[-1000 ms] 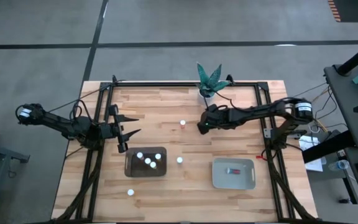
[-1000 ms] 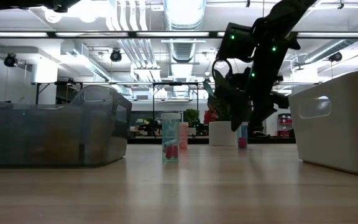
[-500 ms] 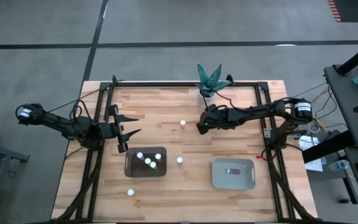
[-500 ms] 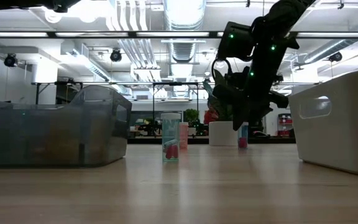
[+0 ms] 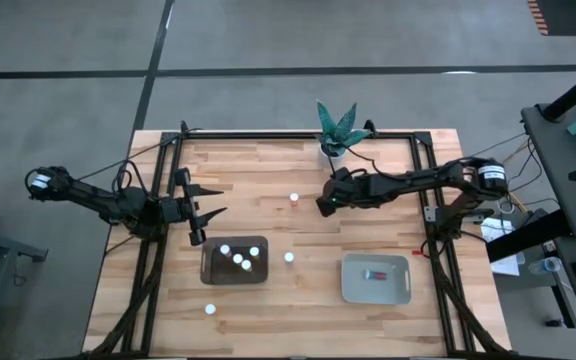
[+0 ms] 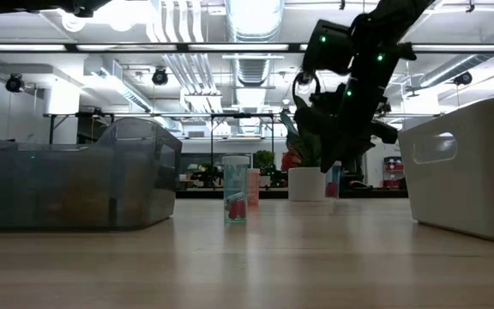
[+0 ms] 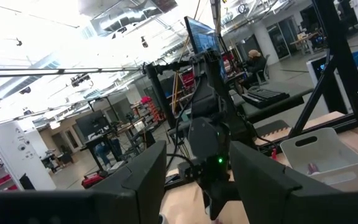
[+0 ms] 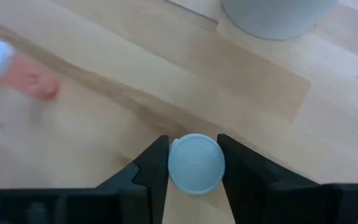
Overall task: Pick and place medicine bottles into bin by pill shape (circle, oval)
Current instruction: Put the top blue capsule bottle into the gray bin
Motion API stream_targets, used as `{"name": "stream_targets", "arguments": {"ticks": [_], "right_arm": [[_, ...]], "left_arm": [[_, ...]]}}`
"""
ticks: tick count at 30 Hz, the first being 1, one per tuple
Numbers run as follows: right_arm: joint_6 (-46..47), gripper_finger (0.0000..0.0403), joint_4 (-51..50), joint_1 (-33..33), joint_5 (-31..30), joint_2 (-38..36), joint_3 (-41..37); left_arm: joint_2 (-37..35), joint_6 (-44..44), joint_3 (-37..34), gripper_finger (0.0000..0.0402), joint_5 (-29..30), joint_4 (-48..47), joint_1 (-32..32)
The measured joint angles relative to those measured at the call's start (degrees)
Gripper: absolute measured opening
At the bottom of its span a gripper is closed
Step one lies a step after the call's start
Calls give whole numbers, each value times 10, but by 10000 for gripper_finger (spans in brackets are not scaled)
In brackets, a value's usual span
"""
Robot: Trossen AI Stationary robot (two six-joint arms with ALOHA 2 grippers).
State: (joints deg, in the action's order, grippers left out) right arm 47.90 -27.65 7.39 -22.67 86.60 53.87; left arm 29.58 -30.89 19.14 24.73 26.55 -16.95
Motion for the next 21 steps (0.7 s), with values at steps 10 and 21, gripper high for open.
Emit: {"name": "stream_targets", "arguments": {"ticks": [10,21], "right_arm": [[0,114,-15,-68,40,-72,0],[-88,116,-19,-187,133,-164,9]], "left_arm": [[0,0,0,162,0,0,0],[0,1,0,162,0,0,0]]}}
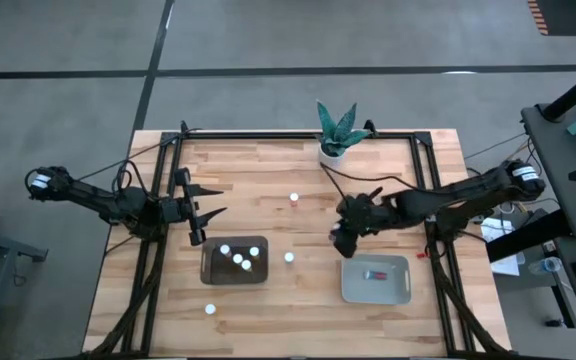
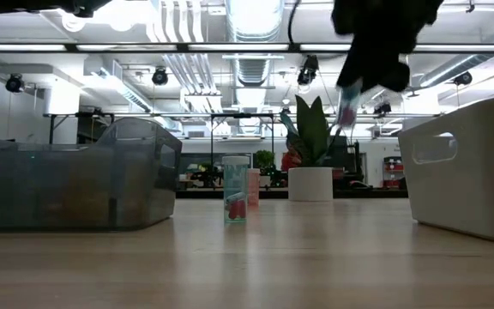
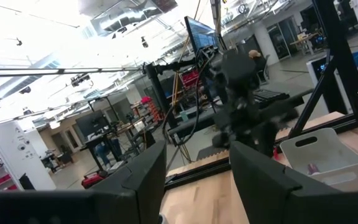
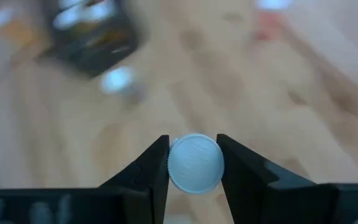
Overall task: Pick and place medicine bottles into bin by pill shape (circle, oval)
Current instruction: Put the top blue capsule bottle into the gray bin
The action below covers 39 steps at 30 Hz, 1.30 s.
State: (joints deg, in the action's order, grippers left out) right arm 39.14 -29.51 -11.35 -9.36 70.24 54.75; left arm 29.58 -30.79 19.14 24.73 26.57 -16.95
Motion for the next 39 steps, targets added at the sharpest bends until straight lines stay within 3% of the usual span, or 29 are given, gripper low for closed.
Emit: {"name": "stream_targets", "arguments": {"ticks": [3,10,14,17,22,29,39], "right_arm": [[-60,115,-14,-40,43,-10,19],[-139,107,-95,-151,57,-9,77],[-160,106,-117,-223,25,-7,88],[-163,106,-119,-281,-32,-7,83],[-117,106,-124,-353,-102,-3,65],[-43,106,-169,-381,-134,32,54],[-59,106,-155,-370,-163,83,39]], "left_arm": [[0,0,0,162,0,0,0],[0,2,0,162,0,6,0],[0,3,0,162,0,10,0],[0,3,0,162,0,10,0],[0,4,0,162,0,13,0],[1,4,0,162,0,15,0],[8,2,0,162,0,19,0]]}}
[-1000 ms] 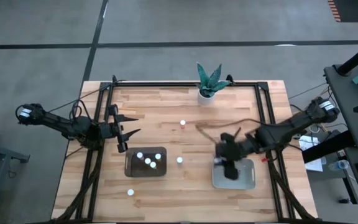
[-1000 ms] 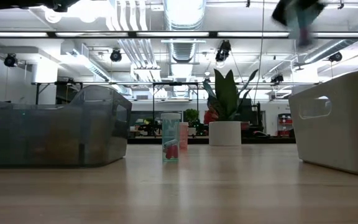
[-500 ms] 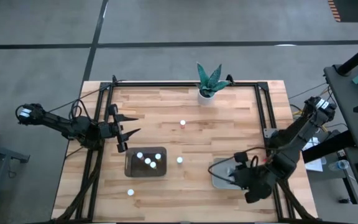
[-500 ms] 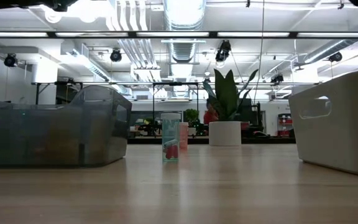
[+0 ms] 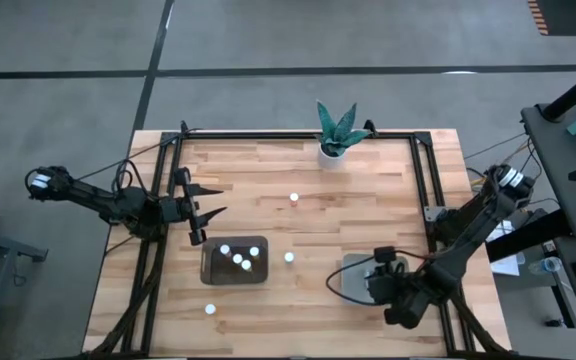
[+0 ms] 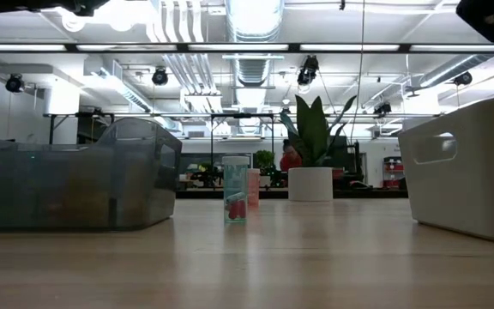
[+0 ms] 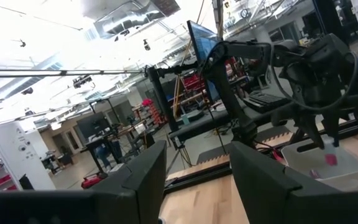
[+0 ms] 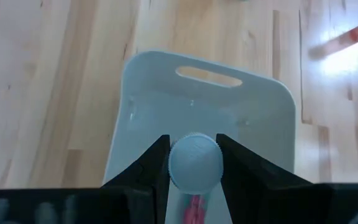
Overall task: Pick and place medicine bottles into bin by pill shape (circle, oval)
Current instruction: Put the top blue capsule bottle into the gray bin
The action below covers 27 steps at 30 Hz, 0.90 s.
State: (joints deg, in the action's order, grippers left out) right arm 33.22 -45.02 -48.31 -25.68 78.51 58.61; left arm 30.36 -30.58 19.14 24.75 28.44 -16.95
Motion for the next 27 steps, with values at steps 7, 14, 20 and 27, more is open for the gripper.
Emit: {"name": "stream_targets", "arguments": {"ticks": [7,14,20,27], "right_arm": [[-1,105,26,29,0,22,-11],[-18,105,76,54,16,26,-33],[-17,105,80,64,21,26,-54],[-17,105,80,76,21,26,-64]], "left_arm": [[0,0,0,162,0,2,0],[0,-1,0,162,0,6,0],[0,-2,0,162,0,6,0],[0,-2,0,162,0,6,0]]}}
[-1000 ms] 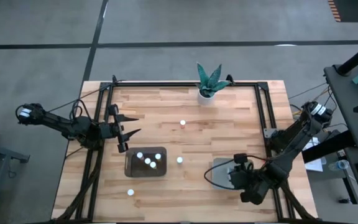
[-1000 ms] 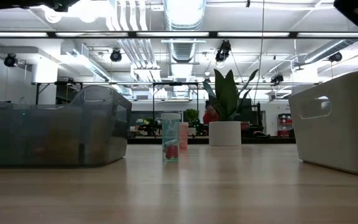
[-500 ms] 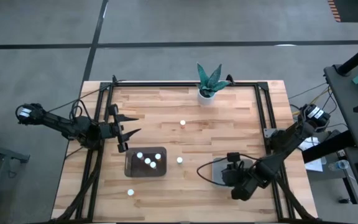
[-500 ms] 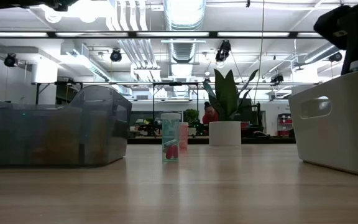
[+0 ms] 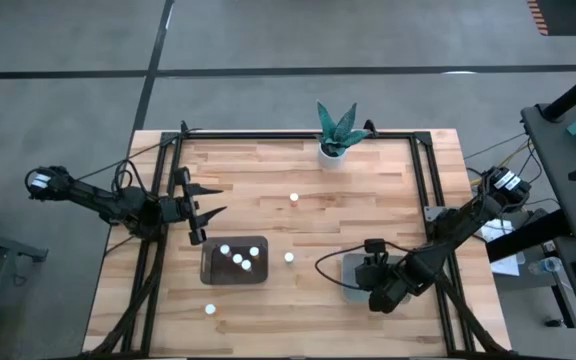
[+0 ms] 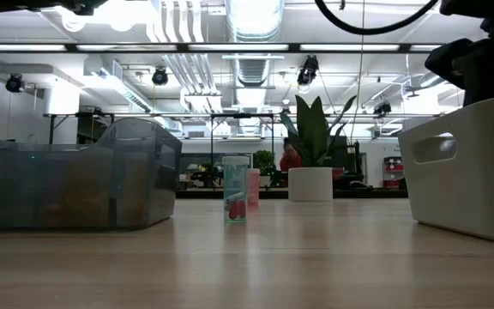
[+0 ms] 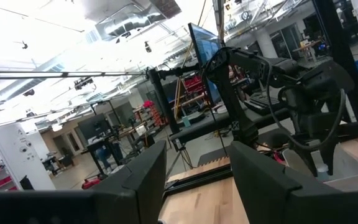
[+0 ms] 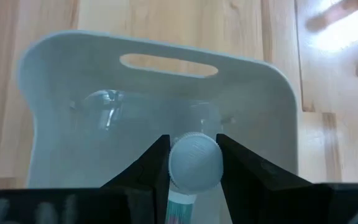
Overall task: Pick and place medicine bottles into bin by pill shape (circle, oval)
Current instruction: Put the top blue capsule bottle into the gray bin
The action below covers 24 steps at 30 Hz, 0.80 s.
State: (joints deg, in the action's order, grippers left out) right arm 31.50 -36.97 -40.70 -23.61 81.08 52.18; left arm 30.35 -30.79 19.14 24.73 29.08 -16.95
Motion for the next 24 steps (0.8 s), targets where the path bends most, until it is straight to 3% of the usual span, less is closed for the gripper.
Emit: {"name": "stream_targets", "arguments": {"ticks": [24], "right_arm": [[5,140,3,1,0,0,-9]], "left_arm": [[0,0,0,162,0,0,0]]}}
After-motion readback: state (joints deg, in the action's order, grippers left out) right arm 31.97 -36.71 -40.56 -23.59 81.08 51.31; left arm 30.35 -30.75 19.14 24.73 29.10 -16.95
